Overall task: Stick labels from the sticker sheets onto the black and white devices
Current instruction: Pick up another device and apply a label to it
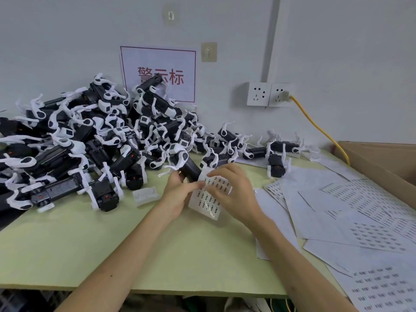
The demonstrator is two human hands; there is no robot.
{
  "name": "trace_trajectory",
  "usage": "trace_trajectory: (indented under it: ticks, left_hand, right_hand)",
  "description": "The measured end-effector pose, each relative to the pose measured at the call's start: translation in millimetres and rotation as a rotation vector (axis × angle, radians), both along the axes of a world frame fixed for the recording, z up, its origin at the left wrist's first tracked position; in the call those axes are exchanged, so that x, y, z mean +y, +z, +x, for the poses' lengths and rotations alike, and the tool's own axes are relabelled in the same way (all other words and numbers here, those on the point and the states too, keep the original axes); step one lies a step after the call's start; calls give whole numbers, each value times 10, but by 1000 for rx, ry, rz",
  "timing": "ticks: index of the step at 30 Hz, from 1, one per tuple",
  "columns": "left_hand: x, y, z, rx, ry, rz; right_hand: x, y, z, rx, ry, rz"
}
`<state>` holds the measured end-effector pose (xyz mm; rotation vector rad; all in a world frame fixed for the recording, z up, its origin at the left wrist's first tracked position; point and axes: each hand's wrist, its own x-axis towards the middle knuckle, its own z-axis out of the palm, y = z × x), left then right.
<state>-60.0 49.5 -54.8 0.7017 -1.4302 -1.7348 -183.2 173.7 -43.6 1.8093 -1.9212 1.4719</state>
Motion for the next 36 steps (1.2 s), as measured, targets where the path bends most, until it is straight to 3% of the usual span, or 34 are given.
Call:
trace_trajectory:
  ticks: [4,11,36]
  left_hand:
    - [19,-17,-17,-55,38,-55]
    - [-16,-20,-2,8,-46,-36]
    - [60,7,-7,-13,-73,-171]
  right_hand:
    - [-47,-80,34,-73,64,80]
    - [-52,-90,-19,-236,4,66]
    - [-33,-12,-13,-467,-74,188]
